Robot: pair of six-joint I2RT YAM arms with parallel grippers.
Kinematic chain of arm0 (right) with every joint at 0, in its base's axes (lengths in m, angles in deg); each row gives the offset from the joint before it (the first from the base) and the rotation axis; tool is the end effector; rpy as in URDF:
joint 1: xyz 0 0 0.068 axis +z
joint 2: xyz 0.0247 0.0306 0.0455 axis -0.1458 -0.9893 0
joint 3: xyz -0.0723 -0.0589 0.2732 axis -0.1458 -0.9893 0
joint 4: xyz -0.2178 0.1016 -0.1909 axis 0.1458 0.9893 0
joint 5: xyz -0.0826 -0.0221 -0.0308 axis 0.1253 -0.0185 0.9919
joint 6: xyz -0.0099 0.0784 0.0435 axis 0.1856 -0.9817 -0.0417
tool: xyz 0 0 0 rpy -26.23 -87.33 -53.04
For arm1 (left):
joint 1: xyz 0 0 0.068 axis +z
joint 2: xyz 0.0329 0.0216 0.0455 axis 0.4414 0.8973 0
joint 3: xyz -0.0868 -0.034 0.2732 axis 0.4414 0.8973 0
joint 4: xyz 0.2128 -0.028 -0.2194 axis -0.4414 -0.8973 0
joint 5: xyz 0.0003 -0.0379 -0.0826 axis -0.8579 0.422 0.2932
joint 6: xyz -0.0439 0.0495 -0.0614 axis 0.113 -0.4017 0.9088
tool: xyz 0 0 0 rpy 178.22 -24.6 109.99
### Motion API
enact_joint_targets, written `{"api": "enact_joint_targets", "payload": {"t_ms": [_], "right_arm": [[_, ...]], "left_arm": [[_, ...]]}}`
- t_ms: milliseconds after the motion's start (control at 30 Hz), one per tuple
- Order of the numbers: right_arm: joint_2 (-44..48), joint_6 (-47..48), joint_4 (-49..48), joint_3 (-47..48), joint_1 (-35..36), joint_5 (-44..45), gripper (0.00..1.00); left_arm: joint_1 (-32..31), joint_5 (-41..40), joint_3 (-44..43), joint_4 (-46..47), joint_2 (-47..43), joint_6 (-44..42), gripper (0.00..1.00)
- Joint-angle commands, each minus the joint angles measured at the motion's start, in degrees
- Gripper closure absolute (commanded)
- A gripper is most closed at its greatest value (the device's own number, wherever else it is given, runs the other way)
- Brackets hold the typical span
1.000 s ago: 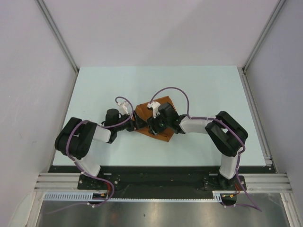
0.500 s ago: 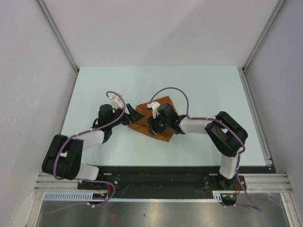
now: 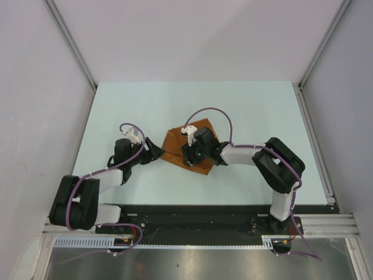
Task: Fold the napkin, place the utensils inside, and roll it up
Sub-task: Roll the napkin with the utensil
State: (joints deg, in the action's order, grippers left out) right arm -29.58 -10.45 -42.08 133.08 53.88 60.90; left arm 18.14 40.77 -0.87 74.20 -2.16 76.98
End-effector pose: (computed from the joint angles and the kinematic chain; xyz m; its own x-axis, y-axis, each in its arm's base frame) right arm 0.3085 0.3334 0.1008 -0.5304 -0.4231 -0.7346 -0.7510 0.6366 0.1755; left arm 0.2830 -0.0714 0.1019 -0.6682 -0.4467 -0.5949 0.0889 0.7460 -0.6600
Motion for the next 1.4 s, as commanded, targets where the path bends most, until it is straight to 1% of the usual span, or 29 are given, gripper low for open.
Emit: {"api": "enact_joint_targets", "payload": {"t_ms": [0, 133, 367, 433, 500, 533, 600, 633, 800, 833, 933, 967, 1033, 1067, 1233, 1333, 1367], "right_arm": [[-2.9, -0.3, 6.5, -1.0, -0.3, 2.5, 0.38], [-2.8, -0.3, 6.5, -0.9, -0.4, 2.4, 0.38], [-2.8, -0.3, 6.5, -0.8, -0.8, 2.0, 0.38], [-2.8, -0.4, 6.5, -0.8, -0.8, 2.0, 0.38], [-2.8, -0.4, 6.5, -0.8, -0.8, 1.9, 0.38], [-2.8, -0.3, 6.5, -0.7, -0.8, 1.8, 0.38], [-2.9, -0.4, 8.1, -0.6, -0.9, 1.5, 0.38], [-2.9, -0.3, 8.1, -0.5, -1.0, 1.4, 0.38], [-2.4, -0.3, 9.1, 0.3, -1.0, 1.0, 0.36], [-2.0, -0.4, 9.4, 0.3, -1.0, 1.0, 0.35], [-0.3, -0.1, 10.7, 1.5, -0.8, 1.2, 0.32], [0.3, -0.1, 11.9, 2.0, -0.8, 1.4, 0.29], [2.5, 0.4, 12.8, 3.7, -0.3, 2.0, 0.27], [3.2, 0.6, 13.7, 4.2, -0.1, 2.7, 0.25], [7.5, 2.8, 15.2, 8.0, 2.8, 7.3, 0.21], [8.6, 5.4, 14.3, 8.6, 6.6, 13.8, 0.21], [8.4, 7.9, 13.6, 8.4, 8.8, 17.3, 0.22]], "left_arm": [[0.5, 1.6, -0.6, 2.7, 2.6, -1.0, 0.28], [0.5, 3.5, -1.8, 5.5, 8.1, -1.3, 0.38], [0.5, 4.0, -2.9, 8.5, 13.8, -1.4, 0.39], [0.4, 4.5, -3.6, 8.7, 15.4, -1.2, 0.42], [0.4, 4.2, -4.0, 8.1, 15.7, -1.1, 0.46], [0.4, 3.9, -4.0, 8.0, 15.7, -1.1, 0.49], [0.4, 3.6, -4.1, 7.3, 15.7, -1.2, 0.52], [0.4, 3.0, -4.6, 6.9, 15.8, -1.2, 0.57], [0.0, 1.1, -6.2, 2.8, 16.8, -1.2, 0.62], [-0.1, 0.7, -6.5, 2.2, 16.9, -1.3, 0.65], [-0.2, -0.6, -7.0, 0.6, 16.5, -1.5, 0.69], [-0.2, -0.7, -7.0, 0.2, 16.4, -1.6, 0.7], [-0.2, -1.1, -7.3, -0.9, 16.2, -1.8, 0.71], [-0.2, -1.3, -7.4, -1.2, 16.2, -1.8, 0.71], [-0.3, -1.3, -7.7, -1.9, 16.4, -1.9, 0.71], [-0.3, -1.2, -7.7, -2.0, 16.6, -1.8, 0.71], [-0.3, -1.2, -7.8, -2.0, 16.6, -1.9, 0.71]]}}
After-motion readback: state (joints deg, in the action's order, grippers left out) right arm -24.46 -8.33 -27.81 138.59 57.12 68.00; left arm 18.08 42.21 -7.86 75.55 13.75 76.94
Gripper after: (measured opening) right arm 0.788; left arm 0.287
